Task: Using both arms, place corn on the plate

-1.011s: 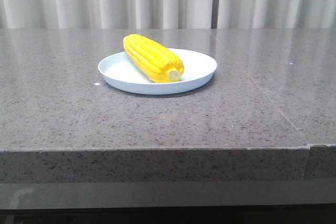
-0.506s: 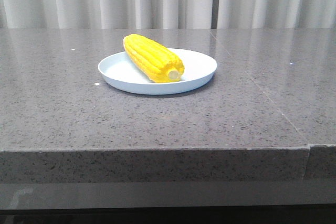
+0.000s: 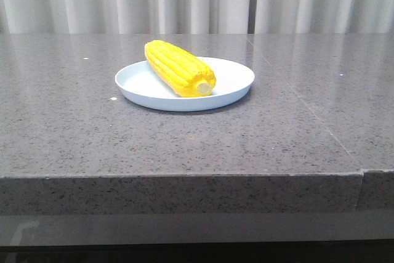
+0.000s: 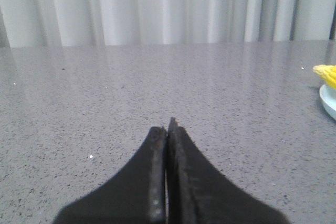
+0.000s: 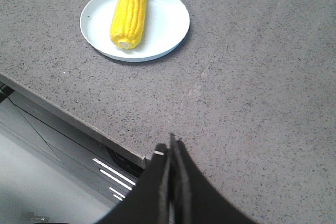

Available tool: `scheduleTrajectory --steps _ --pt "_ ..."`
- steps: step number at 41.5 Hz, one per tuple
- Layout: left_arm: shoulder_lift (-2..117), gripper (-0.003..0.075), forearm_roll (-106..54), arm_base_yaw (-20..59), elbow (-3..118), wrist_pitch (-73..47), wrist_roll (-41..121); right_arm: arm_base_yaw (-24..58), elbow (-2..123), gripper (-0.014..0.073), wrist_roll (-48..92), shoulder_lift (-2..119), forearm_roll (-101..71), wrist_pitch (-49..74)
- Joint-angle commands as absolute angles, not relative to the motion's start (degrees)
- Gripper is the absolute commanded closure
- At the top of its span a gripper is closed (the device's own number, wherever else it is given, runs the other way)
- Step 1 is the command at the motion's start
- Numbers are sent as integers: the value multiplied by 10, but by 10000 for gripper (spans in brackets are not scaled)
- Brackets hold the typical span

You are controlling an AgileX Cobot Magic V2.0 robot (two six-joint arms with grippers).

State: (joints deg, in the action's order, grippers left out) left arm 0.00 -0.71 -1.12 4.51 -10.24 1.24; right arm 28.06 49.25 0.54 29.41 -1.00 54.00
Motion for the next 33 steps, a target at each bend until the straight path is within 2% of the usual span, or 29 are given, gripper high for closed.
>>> scheduleTrajectory --steps 1,6,33 --pt "-13 740 -13 -23 25 -6 6 280 506 661 6 297 -7 500" --pt "-14 740 -14 -25 -6 33 6 280 506 661 6 297 -7 502" --pt "-13 740 -14 -23 -4 17 6 280 506 661 6 297 -7 503"
